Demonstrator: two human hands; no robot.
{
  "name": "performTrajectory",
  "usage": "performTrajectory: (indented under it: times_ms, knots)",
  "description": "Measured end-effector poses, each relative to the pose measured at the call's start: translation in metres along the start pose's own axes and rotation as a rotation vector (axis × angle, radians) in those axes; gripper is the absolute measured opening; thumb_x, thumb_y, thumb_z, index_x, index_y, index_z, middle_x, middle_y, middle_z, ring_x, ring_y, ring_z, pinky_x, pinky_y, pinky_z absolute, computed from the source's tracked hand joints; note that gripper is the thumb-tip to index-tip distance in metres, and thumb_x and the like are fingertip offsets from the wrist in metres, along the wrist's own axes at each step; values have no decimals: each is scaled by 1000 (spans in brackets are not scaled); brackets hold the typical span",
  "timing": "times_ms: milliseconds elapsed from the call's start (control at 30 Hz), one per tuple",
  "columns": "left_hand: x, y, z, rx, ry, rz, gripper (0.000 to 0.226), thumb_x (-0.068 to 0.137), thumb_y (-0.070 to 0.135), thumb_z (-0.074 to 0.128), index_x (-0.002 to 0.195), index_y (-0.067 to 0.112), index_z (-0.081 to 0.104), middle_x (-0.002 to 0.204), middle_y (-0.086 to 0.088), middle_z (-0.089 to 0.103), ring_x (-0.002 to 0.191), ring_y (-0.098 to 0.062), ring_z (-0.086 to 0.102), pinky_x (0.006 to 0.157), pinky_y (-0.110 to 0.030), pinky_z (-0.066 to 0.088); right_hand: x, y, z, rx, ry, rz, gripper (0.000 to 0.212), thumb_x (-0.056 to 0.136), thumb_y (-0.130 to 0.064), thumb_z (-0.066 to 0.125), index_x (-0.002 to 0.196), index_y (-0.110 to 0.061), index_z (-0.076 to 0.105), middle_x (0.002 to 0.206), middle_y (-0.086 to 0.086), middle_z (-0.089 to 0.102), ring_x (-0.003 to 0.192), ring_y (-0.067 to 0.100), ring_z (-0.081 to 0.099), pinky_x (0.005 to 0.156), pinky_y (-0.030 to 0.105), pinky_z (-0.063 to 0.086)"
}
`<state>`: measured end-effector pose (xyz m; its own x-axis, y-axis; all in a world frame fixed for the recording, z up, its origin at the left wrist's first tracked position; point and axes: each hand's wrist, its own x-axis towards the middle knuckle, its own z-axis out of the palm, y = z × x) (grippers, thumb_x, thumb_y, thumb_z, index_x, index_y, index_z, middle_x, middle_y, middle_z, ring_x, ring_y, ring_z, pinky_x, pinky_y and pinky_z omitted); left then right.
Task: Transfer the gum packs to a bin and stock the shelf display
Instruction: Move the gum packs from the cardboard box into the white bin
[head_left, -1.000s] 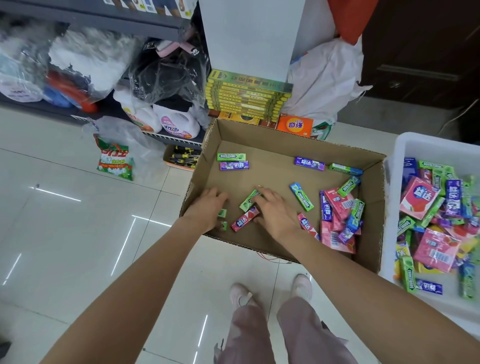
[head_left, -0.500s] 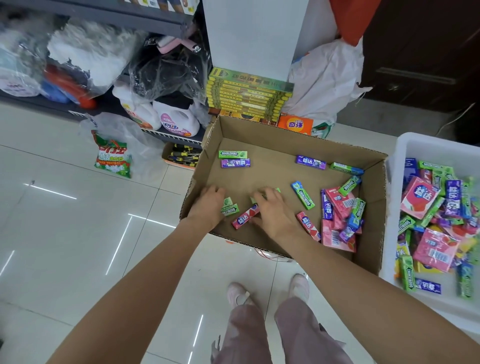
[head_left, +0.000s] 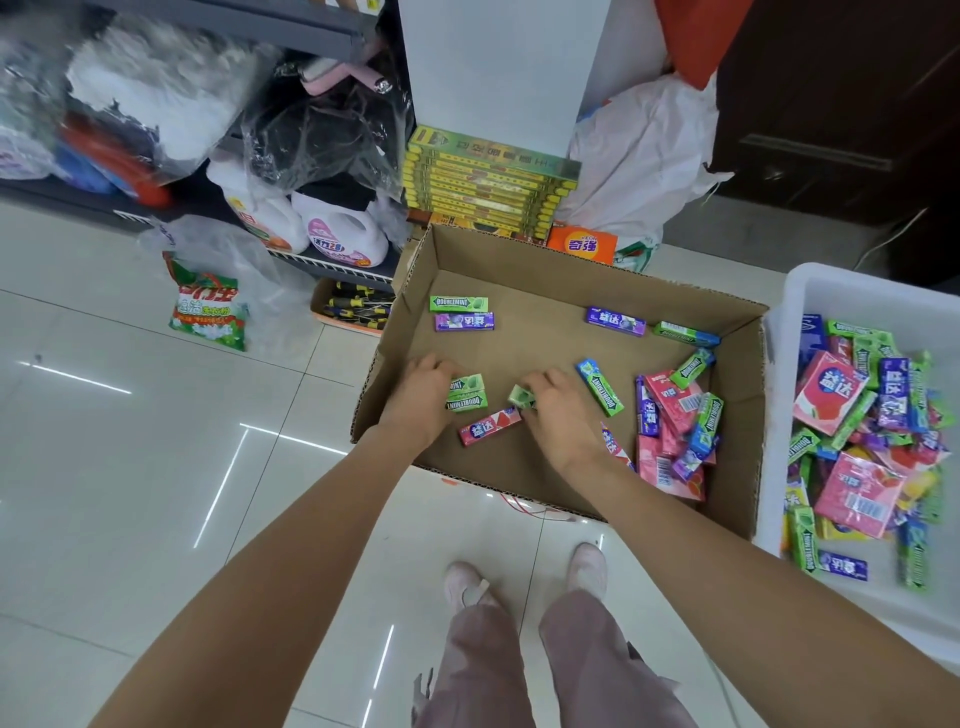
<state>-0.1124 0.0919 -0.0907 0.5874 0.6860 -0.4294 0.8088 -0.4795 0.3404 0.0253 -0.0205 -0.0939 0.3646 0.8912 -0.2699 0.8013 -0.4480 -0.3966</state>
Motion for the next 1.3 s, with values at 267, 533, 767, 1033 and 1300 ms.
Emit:
performTrajectory:
  times_ms: [267,533,767,1033,1300]
  knots:
    - [-10,0,-4,-111,3,-49,48,81,22,70,123,9,51,127,-11,46,118,-28,40,98,-37,39,9,-12,7,-107,-210,-145,35,88,-14,59,122,-14,54,120,7,51,116,25,42,90,35,40]
    - [-19,21,-15,-325,118,-55,42,77,20,74,115,16,57,113,-8,52,103,-23,53,90,-35,47,-3,12,-13,98,-15,180,25,88,-27,62,105,-9,60,107,13,58,101,32,55,76,35,44]
    - [-21,95,-22,-429,224,-9,43,75,17,75,113,9,58,113,-10,56,102,-21,55,81,-24,39,-23,47,-74,384,196,285,20,88,-28,63,95,-10,63,86,8,66,78,25,60,61,29,37]
    - [-10,233,-7,-495,216,56,46,79,23,72,118,8,53,116,-8,53,105,-19,52,81,-23,37,-61,144,-156,455,328,338,22,90,-21,60,104,-4,59,91,4,62,81,18,56,65,23,36]
    - [12,357,33,-432,181,95,49,83,29,67,121,4,50,120,-14,50,109,-26,50,89,-33,40,-76,251,-193,360,391,476,31,91,-23,58,112,0,53,92,18,64,83,31,61,64,29,36]
